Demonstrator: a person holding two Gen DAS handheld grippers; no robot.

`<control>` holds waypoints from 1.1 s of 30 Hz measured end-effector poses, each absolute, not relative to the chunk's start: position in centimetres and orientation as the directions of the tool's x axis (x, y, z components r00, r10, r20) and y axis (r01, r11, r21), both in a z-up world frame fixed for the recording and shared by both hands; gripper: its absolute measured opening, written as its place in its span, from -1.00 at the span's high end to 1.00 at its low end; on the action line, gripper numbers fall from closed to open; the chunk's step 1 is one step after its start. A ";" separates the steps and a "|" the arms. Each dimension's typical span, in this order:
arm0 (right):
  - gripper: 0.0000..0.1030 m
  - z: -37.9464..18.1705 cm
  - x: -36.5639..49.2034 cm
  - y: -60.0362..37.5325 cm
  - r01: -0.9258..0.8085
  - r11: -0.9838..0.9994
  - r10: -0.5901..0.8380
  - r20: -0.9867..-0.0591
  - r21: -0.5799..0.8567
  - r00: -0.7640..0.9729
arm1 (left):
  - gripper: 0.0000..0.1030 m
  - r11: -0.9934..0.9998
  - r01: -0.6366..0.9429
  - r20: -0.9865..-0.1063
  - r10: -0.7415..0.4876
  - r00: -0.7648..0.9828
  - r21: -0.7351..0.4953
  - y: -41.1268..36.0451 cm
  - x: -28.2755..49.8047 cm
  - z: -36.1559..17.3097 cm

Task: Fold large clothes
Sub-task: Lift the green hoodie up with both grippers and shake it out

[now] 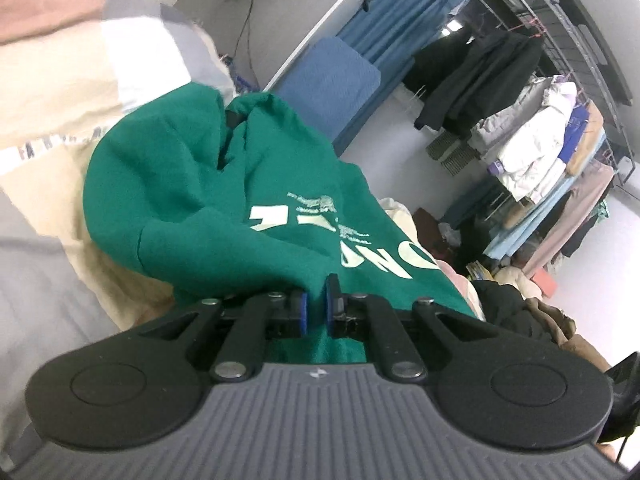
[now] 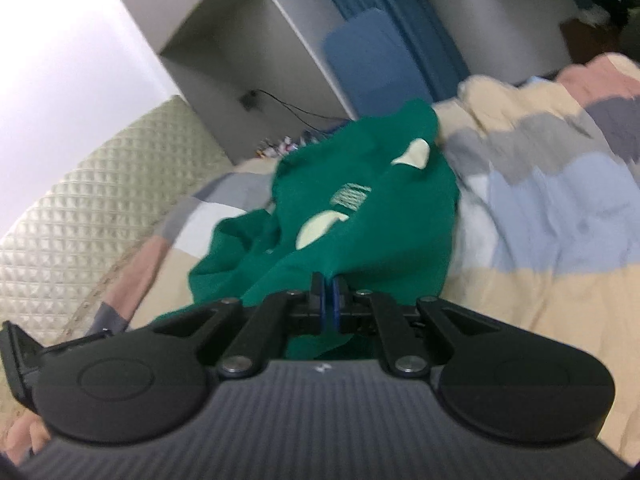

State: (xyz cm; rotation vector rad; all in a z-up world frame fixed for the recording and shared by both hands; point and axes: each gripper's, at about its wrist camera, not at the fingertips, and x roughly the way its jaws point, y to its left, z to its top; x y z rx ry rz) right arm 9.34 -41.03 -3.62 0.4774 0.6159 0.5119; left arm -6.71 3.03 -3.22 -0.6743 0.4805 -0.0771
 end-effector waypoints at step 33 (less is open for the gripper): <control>0.47 -9.5 15.6 -39.4 -0.127 0.570 0.702 -0.401 0.812 0.589 | -0.56 0.598 -0.217 -0.481 -0.324 0.815 -0.771 8.3 5.9 -8.7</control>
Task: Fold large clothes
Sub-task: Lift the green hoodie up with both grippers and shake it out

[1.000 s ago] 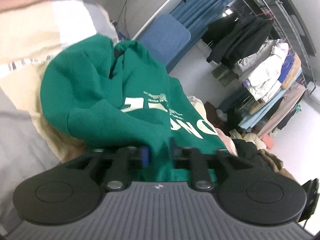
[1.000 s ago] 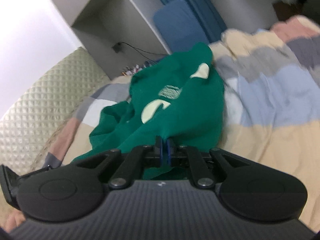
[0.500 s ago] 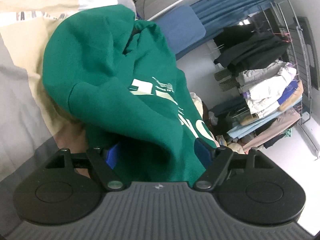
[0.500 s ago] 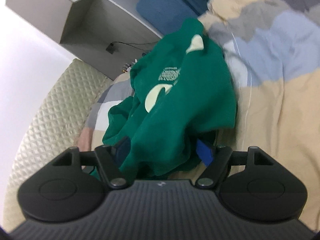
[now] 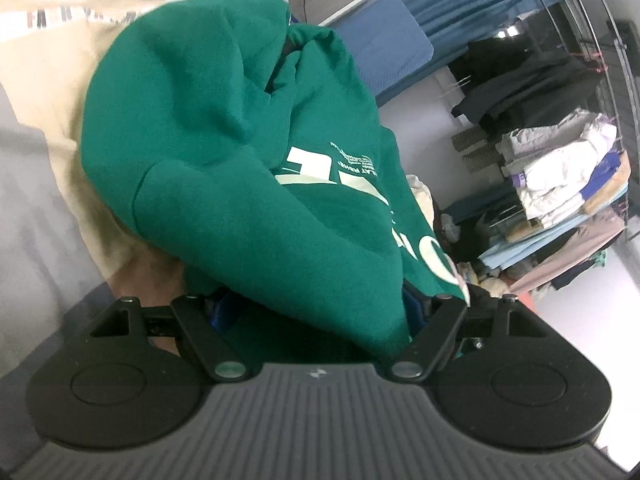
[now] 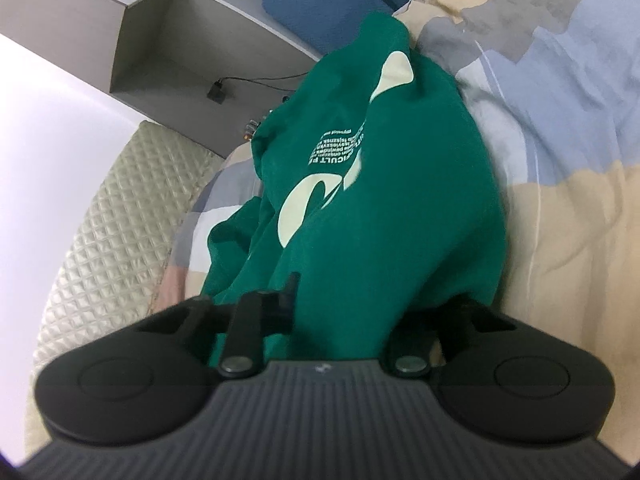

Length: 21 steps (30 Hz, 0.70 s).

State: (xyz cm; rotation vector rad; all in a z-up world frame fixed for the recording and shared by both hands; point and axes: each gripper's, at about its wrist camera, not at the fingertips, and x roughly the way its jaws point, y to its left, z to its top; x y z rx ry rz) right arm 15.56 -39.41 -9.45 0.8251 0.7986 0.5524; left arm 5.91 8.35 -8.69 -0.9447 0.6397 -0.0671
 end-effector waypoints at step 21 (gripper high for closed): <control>0.78 0.0 9.4 -38.7 -0.552 0.637 0.717 -0.150 0.538 0.681 | 0.84 0.594 0.187 -0.036 -0.343 0.939 -0.782 9.3 3.2 -1.0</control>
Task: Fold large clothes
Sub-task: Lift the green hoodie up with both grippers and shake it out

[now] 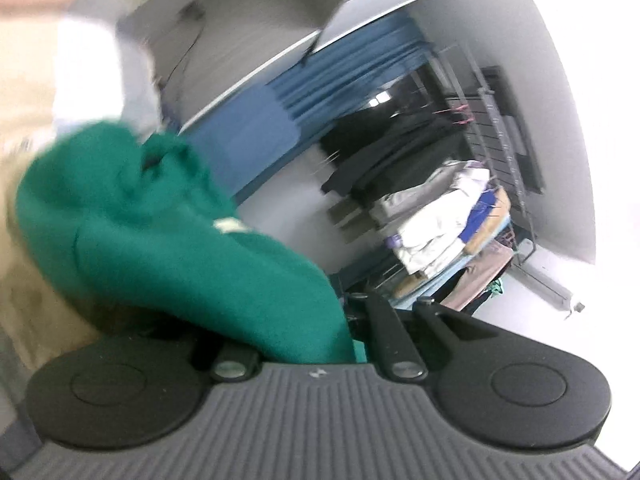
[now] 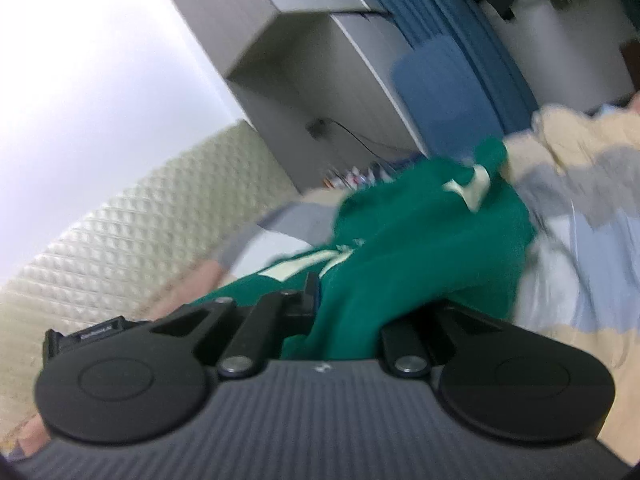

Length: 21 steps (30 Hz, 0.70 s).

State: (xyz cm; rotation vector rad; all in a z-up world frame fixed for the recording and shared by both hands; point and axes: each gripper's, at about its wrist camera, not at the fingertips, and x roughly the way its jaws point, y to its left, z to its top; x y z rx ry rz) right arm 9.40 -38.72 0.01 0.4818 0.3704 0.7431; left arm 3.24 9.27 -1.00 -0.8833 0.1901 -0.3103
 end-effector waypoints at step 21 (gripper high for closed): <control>0.80 35.9 0.7 -43.5 -0.777 0.585 0.724 0.281 0.233 0.630 | 0.82 0.786 0.473 0.246 -0.405 0.880 -0.397 6.7 -7.3 39.0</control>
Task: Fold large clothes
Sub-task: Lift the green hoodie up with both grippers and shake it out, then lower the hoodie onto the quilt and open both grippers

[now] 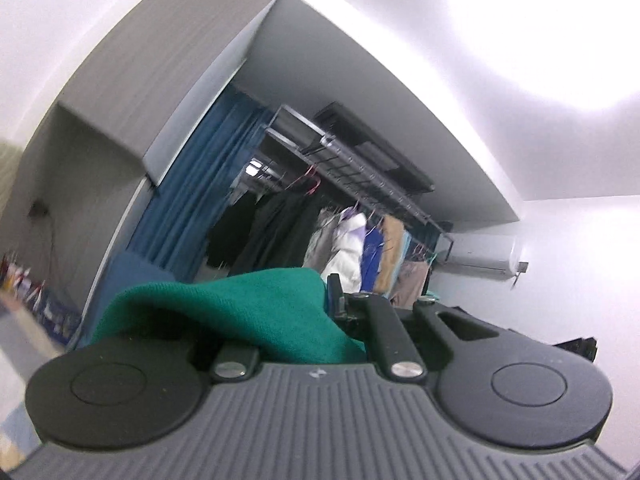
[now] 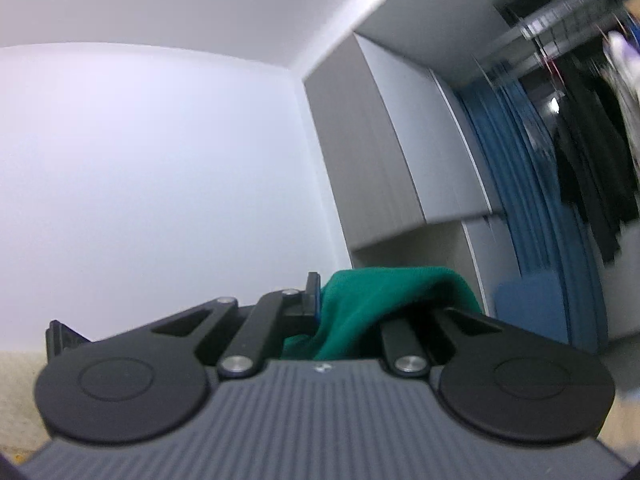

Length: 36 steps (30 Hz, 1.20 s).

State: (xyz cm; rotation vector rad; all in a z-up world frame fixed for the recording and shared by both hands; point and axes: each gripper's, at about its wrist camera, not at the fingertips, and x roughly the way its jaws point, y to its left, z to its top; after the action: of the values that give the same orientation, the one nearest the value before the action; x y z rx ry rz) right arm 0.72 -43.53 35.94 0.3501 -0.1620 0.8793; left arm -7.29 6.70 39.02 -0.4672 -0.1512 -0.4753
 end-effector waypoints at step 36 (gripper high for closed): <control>0.78 -8.2 40.4 -30.1 -0.357 0.876 0.471 -0.412 0.324 0.780 | 0.73 0.925 -0.069 -0.526 -0.150 0.837 -0.373 10.5 45.4 -13.5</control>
State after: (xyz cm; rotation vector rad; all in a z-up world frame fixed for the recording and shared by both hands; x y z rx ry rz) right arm 40.40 -30.07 -8.17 0.2340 0.5046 0.4517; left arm 45.37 10.55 -13.52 -0.3918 0.5807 -0.0440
